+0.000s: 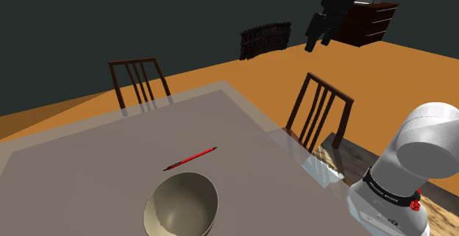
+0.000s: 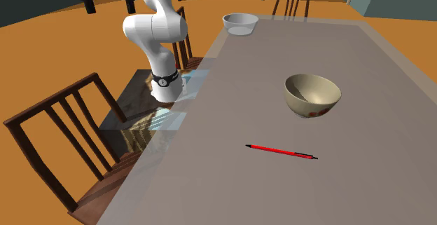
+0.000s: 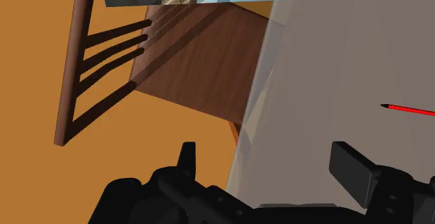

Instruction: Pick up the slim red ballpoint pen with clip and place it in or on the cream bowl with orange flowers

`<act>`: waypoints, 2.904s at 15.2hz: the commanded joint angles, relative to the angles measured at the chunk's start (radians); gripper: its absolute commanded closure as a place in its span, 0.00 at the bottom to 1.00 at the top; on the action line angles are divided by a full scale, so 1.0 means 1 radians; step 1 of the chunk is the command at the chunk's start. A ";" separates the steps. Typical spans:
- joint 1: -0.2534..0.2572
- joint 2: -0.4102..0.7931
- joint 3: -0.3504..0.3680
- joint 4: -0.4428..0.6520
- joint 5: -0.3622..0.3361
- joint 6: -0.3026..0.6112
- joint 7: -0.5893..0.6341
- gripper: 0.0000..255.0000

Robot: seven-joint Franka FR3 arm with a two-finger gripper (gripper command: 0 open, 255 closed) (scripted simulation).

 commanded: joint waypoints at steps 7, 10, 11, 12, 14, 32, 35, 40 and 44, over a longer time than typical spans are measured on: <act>0.073 0.164 0.065 0.026 -0.020 0.129 -0.092 0.00; 0.105 0.247 0.100 0.045 -0.035 0.187 -0.133 0.00; 0.115 0.274 0.112 0.052 -0.042 0.206 -0.146 0.00; 0.125 0.301 0.125 0.059 -0.048 0.224 -0.159 0.00; 0.143 0.355 0.150 0.074 -0.064 0.258 -0.183 0.00; 0.295 0.824 0.374 0.213 -0.341 0.490 -0.311 0.00; 0.327 0.899 0.401 0.233 -0.411 0.515 -0.318 0.00; 0.363 0.983 0.420 0.246 -0.495 0.548 -0.320 0.00; 0.361 1.016 0.409 0.233 -0.525 0.588 -0.302 0.00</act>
